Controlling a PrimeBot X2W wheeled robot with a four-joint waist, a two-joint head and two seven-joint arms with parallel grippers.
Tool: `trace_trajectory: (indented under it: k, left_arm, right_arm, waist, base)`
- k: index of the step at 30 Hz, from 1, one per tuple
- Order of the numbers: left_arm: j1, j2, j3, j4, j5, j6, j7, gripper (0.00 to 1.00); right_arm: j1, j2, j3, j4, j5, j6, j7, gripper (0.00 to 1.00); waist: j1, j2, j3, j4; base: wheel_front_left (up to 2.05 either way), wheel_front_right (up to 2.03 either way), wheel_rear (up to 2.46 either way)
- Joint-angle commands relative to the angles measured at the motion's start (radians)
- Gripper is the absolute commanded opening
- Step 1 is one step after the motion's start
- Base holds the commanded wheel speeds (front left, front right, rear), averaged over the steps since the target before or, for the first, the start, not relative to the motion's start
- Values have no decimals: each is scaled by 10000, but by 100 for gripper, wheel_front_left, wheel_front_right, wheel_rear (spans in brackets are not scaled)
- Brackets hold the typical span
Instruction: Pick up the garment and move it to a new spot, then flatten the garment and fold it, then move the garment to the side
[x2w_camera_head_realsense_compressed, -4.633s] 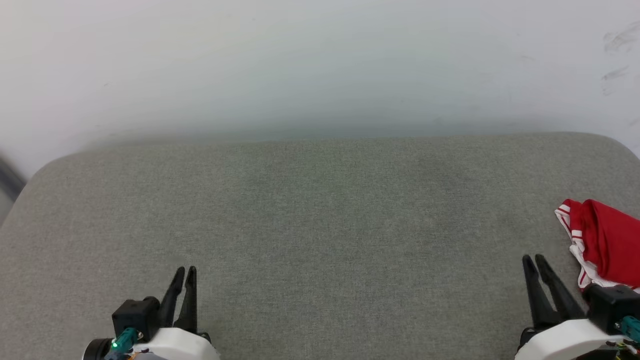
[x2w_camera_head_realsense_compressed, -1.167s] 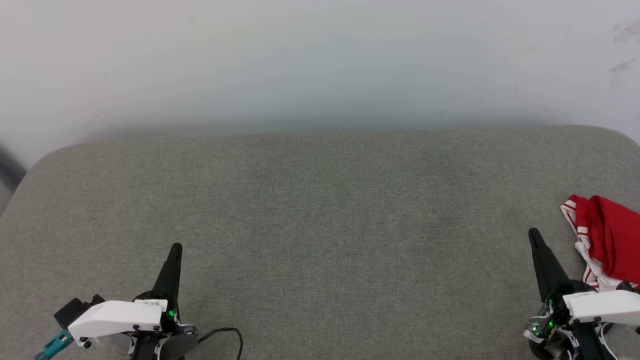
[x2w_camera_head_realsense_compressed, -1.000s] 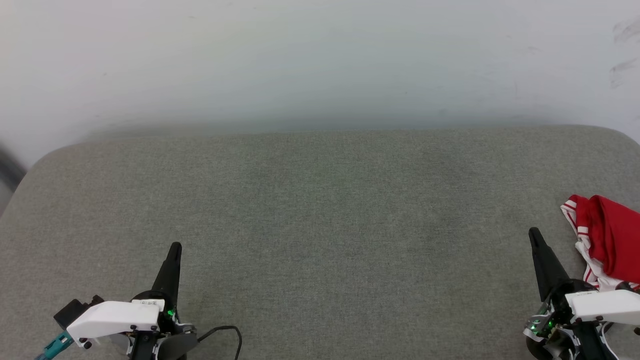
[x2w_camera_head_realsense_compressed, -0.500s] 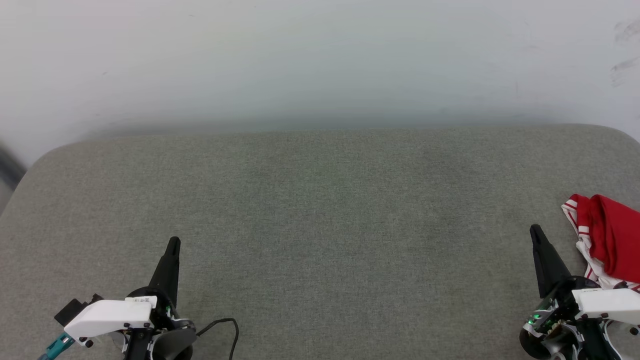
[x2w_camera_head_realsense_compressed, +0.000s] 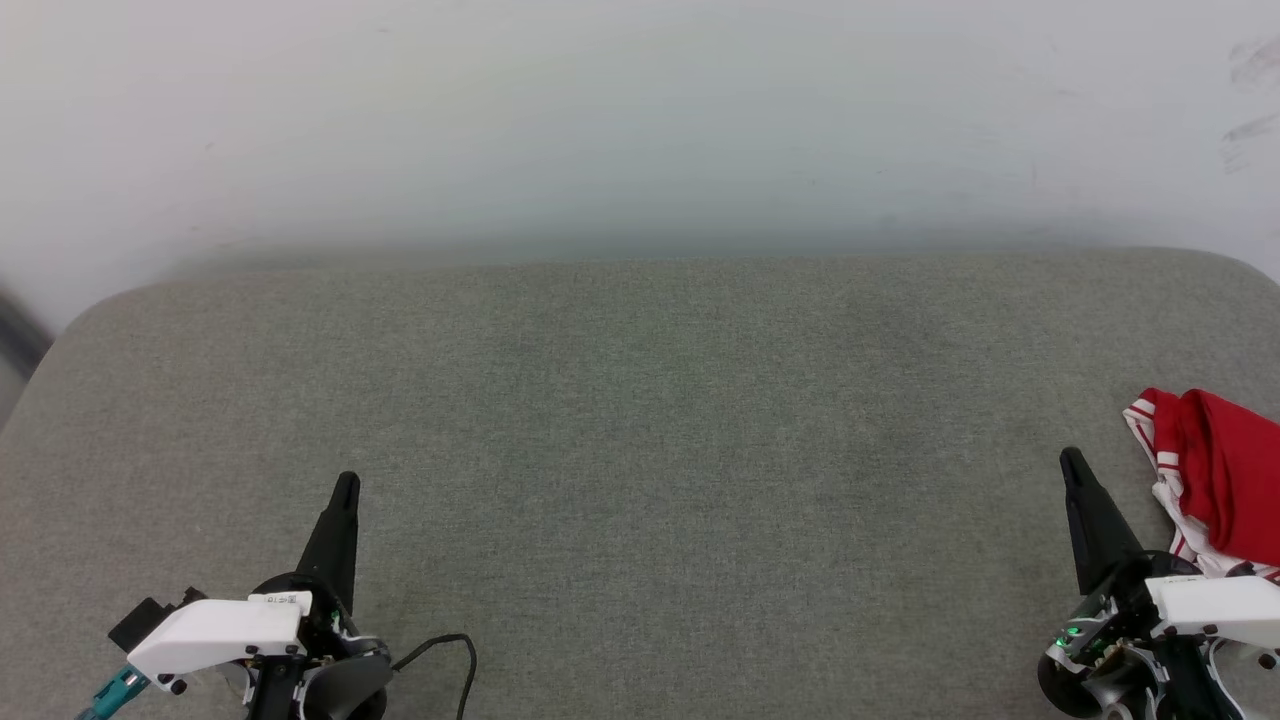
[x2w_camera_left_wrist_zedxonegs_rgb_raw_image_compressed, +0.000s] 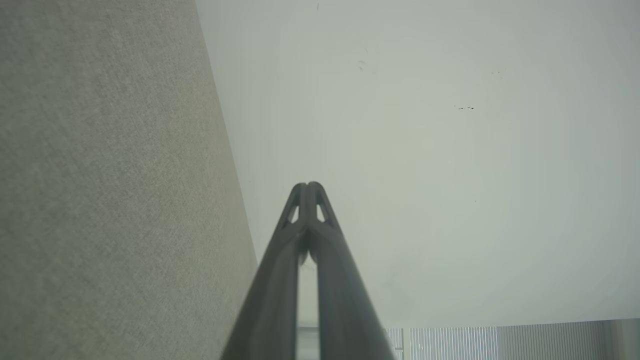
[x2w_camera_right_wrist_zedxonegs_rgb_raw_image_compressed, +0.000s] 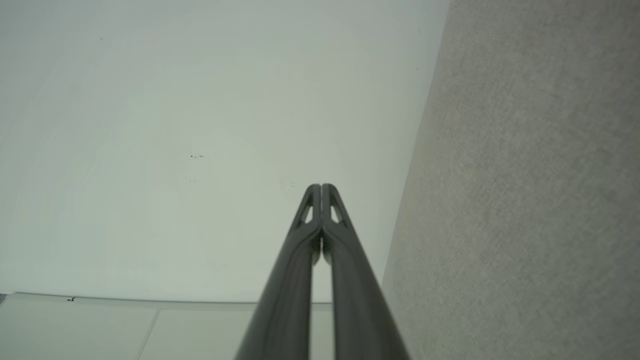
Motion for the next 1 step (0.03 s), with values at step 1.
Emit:
trace_trajectory:
  k: [1]
  left_arm:
    - [-77,-15,31,-31,-12,-16,27,0]
  right_arm:
    - [-115,20,-8,18,29,0,12,0]
  waist:
    - [0,0,0,0]
  base:
    - [0,0,0]
